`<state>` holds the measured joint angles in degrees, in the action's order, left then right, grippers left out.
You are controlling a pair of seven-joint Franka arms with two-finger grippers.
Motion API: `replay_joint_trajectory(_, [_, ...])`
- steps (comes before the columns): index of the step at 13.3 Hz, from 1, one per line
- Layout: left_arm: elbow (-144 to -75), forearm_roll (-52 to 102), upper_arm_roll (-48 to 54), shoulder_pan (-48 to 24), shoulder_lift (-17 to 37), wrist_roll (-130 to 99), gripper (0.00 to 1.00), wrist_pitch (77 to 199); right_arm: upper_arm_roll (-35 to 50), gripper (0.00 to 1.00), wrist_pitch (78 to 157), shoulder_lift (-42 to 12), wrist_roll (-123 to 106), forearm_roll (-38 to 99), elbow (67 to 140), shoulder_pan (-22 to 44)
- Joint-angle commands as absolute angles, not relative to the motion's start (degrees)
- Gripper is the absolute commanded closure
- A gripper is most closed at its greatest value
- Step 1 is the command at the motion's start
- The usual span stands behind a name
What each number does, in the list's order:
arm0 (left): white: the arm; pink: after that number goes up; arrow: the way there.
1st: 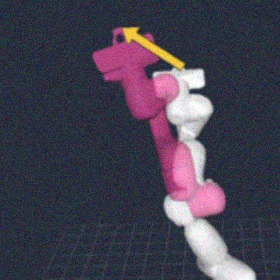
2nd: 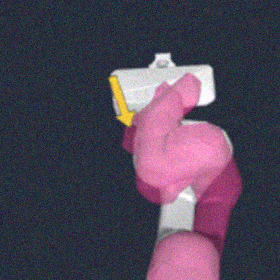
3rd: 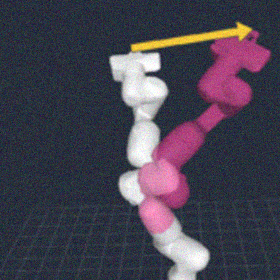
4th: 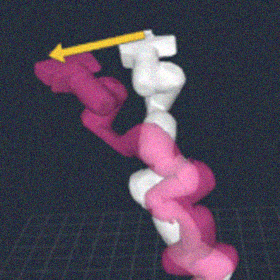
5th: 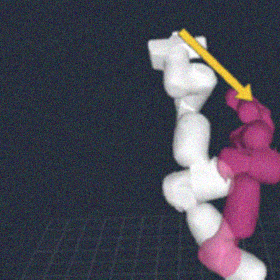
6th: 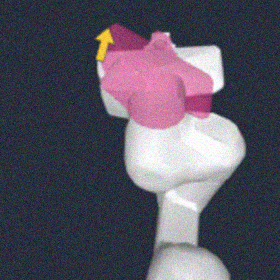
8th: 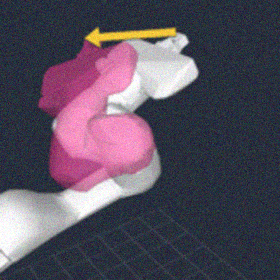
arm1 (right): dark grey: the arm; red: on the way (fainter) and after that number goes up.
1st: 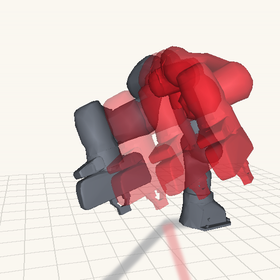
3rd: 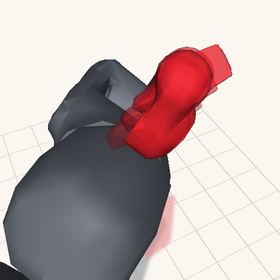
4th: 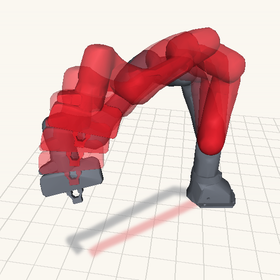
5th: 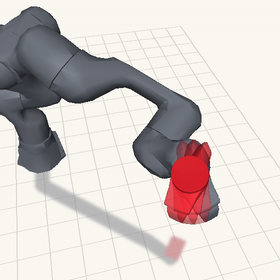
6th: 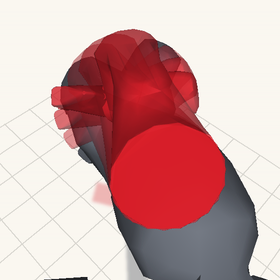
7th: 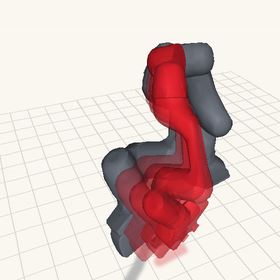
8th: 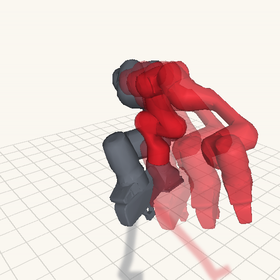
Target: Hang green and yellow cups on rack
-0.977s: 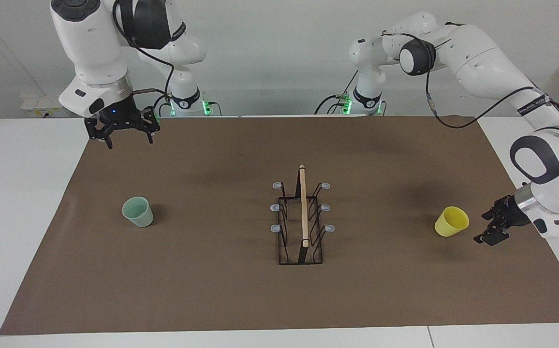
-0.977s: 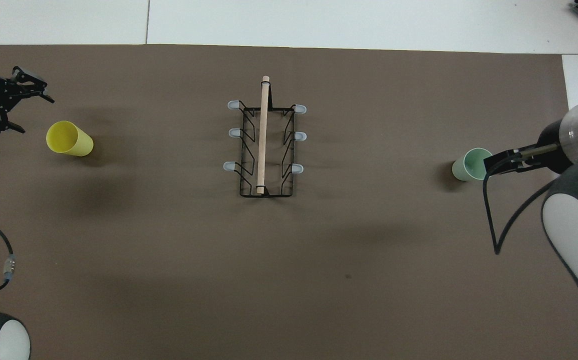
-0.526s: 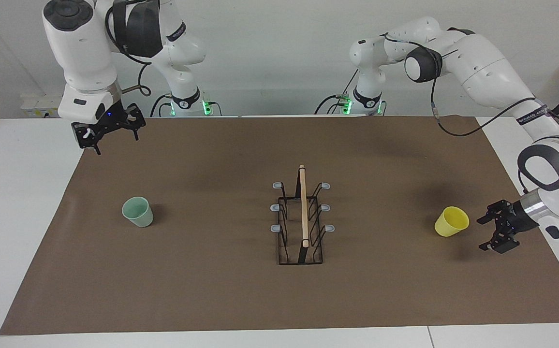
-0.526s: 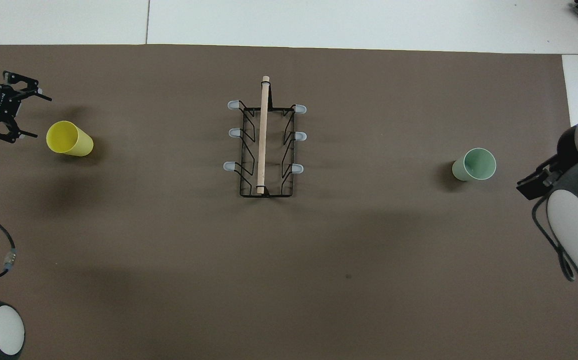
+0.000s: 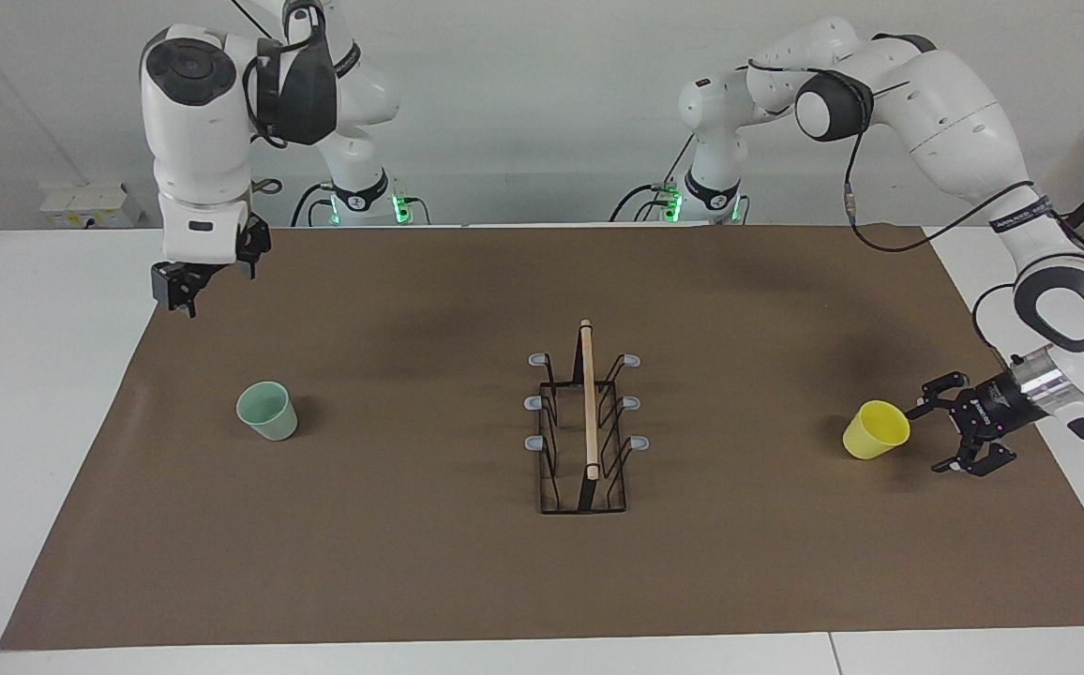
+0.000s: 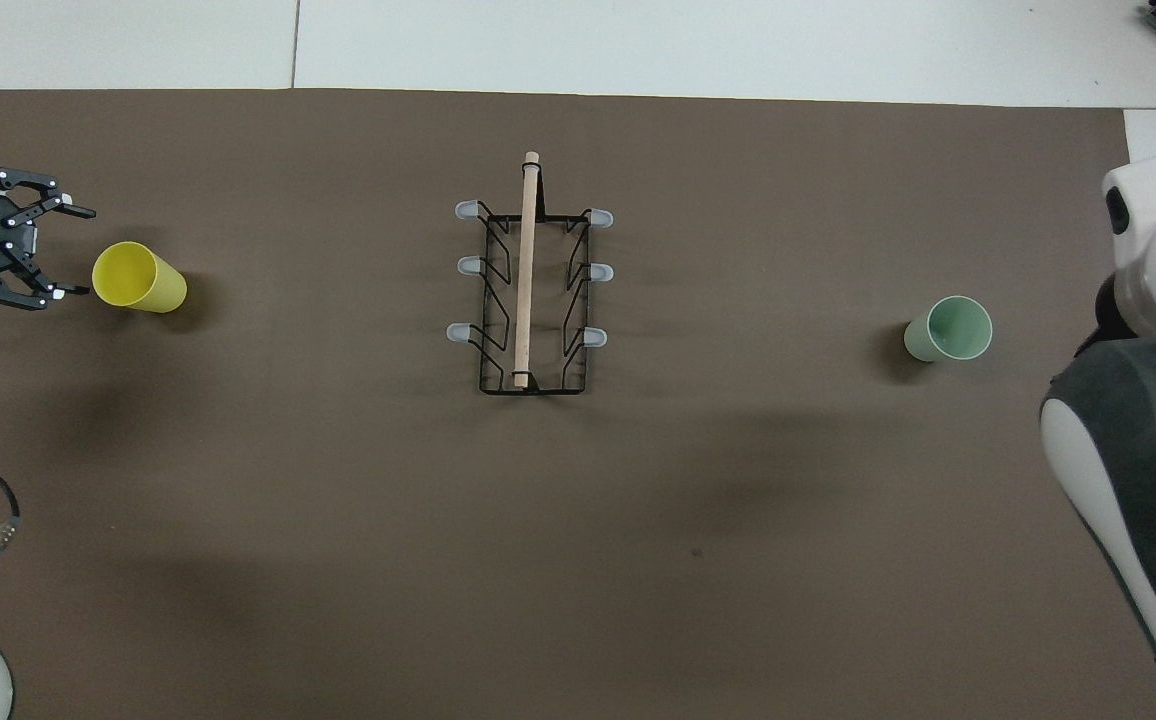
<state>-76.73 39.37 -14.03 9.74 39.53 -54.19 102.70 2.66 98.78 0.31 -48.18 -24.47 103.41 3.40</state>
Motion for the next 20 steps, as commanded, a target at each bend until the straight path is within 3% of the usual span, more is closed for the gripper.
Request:
replay_joint_trajectory(1, [-89.88, 44.8, -13.97, 10.11, 32.97, -54.76, 0.0, 107.65, 2.9, 0.0, 100.63, -1.3, -49.04, -33.11, 106.96, 8.59])
replay_joint_trajectory(6, [-102.56, 57.46, -13.97, 9.67, 28.22, -55.2, 0.0, 112.05, 2.9, 0.0, 104.58, -6.67, -49.04, -42.88, 109.5, 12.39])
replay_joint_trajectory(10, [-103.44, 59.24, -13.71, 7.3, 28.12, -55.11, 0.0, 116.01, 2.9, 0.0, 110.64, -9.4, -49.04, -50.17, 113.89, 13.54])
replay_joint_trajectory(17, [-103.27, 59.94, -13.71, 2.99, 29.09, -56.07, 0.01, 123.31, 2.9, 0.0, 113.63, -14.14, -45.98, -52.56, 114.61, 14.76])
replay_joint_trajectory(18, [-103.27, 60.03, -13.8, 2.38, 29.18, -56.07, 0.31, 124.09, 2.9, 0.0, 113.82, -15.28, -45.36, -53.86, 114.52, 14.94])
replay_joint_trajectory(19, [-103.27, 60.03, -13.8, 1.94, 29.27, -56.07, 0.54, 124.54, 2.9, 0.0, 113.91, -16.6, -44.31, -55.44, 114.35, 15.03])
replay_joint_trajectory(20, [-103.27, 60.03, -13.8, 1.41, 29.09, -56.07, 0.96, 124.71, 2.9, 0.0, 114.69, -17.66, -43.17, -56.5, 114.43, 15.81])
